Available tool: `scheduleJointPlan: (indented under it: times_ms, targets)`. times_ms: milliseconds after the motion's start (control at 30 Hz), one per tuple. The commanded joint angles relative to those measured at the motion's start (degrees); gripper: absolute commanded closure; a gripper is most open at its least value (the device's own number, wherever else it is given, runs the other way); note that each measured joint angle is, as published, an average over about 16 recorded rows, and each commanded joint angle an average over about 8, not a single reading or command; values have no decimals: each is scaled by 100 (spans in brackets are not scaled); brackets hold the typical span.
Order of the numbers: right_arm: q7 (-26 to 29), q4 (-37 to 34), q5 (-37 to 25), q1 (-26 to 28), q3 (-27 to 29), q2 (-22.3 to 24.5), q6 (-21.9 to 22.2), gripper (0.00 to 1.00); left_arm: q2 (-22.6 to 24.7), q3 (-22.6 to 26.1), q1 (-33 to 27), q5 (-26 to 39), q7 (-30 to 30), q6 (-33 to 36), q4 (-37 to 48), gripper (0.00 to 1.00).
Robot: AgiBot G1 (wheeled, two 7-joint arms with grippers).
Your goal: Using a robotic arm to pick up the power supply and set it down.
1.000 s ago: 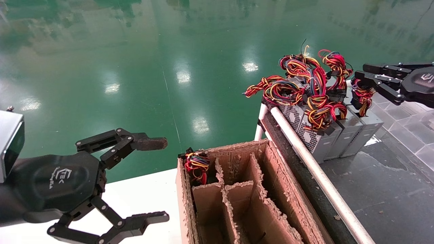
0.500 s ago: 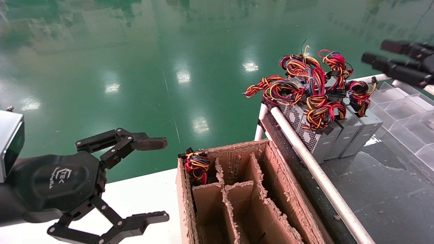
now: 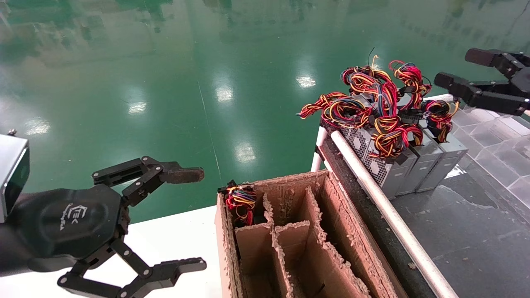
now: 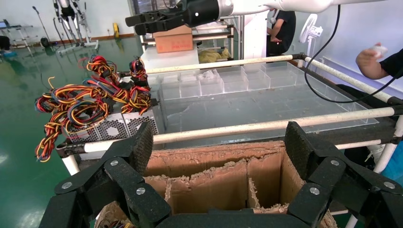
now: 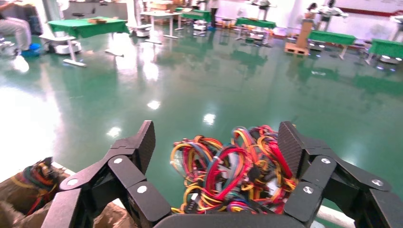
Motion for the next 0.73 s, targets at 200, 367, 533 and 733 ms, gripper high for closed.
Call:
scheduleJointPlan:
  times_ms: [200, 367, 533, 733]
  targets:
    - [300, 905, 273, -514, 62, 77, 5, 0, 0, 1, -1, -1, 1, 0, 1, 0]
    - [513, 1547, 466, -878, 105, 131, 9, 0, -1, 2, -1, -1, 1, 0, 1, 0]
    - [728, 2194, 661, -1246, 150, 186, 12, 0, -1, 3, -1, -2, 2, -1, 1, 0]
    - [918, 2767, 834, -1570, 189, 235, 15, 0, -1, 4, -1, -2, 2, -1, 1, 0]
